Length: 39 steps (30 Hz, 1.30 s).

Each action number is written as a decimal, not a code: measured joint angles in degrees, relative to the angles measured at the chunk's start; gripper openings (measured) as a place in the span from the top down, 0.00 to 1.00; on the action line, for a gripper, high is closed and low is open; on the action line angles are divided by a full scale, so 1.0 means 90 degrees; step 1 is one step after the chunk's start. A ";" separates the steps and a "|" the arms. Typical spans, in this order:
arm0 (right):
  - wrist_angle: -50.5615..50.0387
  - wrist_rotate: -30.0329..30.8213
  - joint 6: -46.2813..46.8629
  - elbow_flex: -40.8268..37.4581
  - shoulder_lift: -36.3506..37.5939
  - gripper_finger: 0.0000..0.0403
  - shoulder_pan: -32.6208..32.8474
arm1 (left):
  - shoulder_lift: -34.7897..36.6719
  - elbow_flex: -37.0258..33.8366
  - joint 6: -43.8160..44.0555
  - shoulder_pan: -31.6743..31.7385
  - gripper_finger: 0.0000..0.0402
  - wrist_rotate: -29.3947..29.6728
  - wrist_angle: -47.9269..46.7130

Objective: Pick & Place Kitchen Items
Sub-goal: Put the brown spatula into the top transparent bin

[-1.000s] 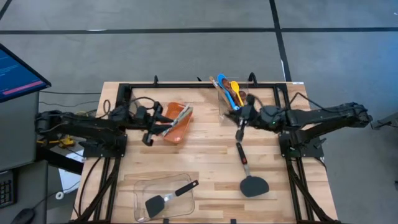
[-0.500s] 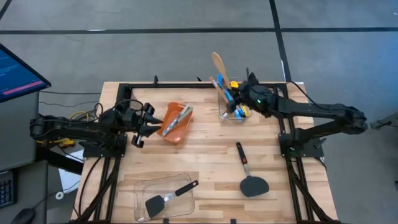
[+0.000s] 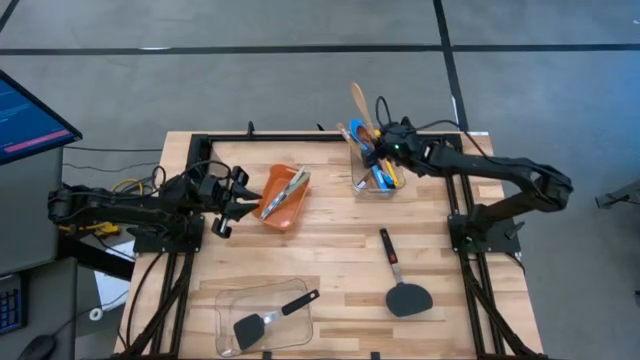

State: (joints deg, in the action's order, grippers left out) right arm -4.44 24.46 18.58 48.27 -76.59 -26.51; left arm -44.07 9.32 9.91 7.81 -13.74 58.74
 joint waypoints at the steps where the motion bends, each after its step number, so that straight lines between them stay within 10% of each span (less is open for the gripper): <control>1: -0.0105 0.0002 0.0086 0.0000 -0.0055 0.95 -0.0055 | 0.0000 0.0000 0.0000 0.0000 0.78 -0.0001 0.0000; 34: -0.1104 -0.0281 0.0724 -0.0059 -0.1184 0.95 -0.0448 | 0.0000 0.0005 0.0002 -0.0002 0.78 -0.0001 0.0004; 39: -0.1203 -0.0387 0.0708 -0.0061 -0.1173 0.79 -0.0431 | 0.0000 0.0005 0.0002 -0.0002 0.78 -0.0002 0.0002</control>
State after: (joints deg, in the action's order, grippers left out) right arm -15.27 20.97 24.95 47.72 -87.15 -30.39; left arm -44.07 9.37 9.93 7.79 -13.76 58.76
